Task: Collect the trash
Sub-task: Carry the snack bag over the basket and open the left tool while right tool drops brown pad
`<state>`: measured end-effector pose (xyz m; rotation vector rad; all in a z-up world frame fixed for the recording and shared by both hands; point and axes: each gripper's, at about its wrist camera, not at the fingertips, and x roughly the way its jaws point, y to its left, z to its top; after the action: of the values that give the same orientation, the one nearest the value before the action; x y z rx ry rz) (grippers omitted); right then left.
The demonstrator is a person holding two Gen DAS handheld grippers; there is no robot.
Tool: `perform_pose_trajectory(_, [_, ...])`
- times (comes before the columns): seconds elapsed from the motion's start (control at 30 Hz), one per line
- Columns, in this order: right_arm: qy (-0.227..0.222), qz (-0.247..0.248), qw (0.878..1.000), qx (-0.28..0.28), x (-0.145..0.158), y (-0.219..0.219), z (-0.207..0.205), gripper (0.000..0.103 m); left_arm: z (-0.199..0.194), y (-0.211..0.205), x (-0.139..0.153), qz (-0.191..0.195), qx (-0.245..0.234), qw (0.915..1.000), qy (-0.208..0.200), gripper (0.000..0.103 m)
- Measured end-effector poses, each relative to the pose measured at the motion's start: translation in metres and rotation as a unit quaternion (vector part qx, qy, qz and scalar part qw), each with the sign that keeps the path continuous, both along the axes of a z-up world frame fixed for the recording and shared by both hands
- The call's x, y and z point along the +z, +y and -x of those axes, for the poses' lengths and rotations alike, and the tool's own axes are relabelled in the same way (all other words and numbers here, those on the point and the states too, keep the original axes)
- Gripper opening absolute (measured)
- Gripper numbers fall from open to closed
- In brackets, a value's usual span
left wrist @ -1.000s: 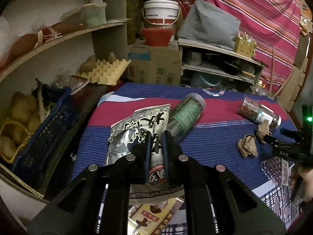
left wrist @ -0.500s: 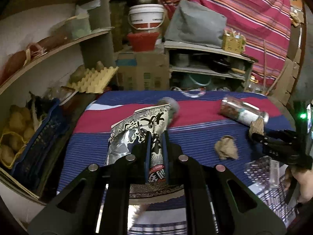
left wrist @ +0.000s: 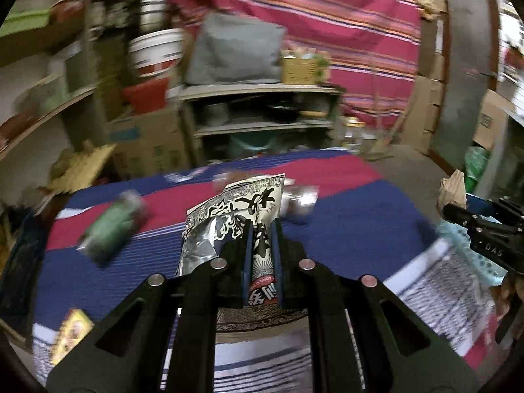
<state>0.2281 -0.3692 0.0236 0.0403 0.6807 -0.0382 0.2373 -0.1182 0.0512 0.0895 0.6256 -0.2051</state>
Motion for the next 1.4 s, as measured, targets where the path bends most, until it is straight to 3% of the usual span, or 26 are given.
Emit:
perform_pose_trajectory(0.2, [0.001, 0.003, 0.997, -0.075, -0.001, -0.088, 0.042, 0.045, 0.013, -0.105, 0.004, 0.009, -0.087, 0.9961, -0.007, 0.010])
perform_pose_trajectory(0.43, [0.008, -0.014, 0.991, -0.132, -0.019, -0.158, 0.073, 0.045, 0.033, -0.220, -0.009, 0.011, -0.180, 0.9836, 0.001, 0.010])
perform_pose_trajectory(0.73, [0.018, -0.043, 0.984, -0.171, -0.047, -0.213, 0.090, 0.045, 0.033, -0.308, -0.048, -0.022, -0.239, 0.9702, 0.030, 0.013])
perform_pose_trajectory(0.9, [0.020, -0.052, 0.982, -0.180, -0.056, -0.223, 0.093, 0.045, 0.020, -0.319, -0.053, -0.020, -0.238, 0.9700, 0.045, 0.021])
perform_pose_trajectory(1.03, [0.021, -0.052, 0.982, -0.179, -0.059, -0.220, 0.090, 0.045, 0.012, -0.312, -0.050, -0.013, -0.226, 0.9732, 0.042, 0.045])
perform_pose_trajectory(1.1, [0.022, -0.050, 0.983, -0.177, -0.060, -0.218, 0.089, 0.045, 0.012, -0.306, -0.048, -0.013, -0.217, 0.9754, 0.036, 0.047])
perform_pose_trajectory(1.27, [0.023, -0.045, 0.984, -0.169, -0.063, -0.204, 0.080, 0.045, 0.008, -0.257, -0.040, -0.008, -0.164, 0.9863, 0.013, 0.066])
perform_pose_trajectory(1.4, [0.024, -0.045, 0.986, -0.160, -0.068, -0.188, 0.069, 0.045, -0.002, -0.185, -0.037, -0.019, -0.084, 0.9962, -0.011, 0.084])
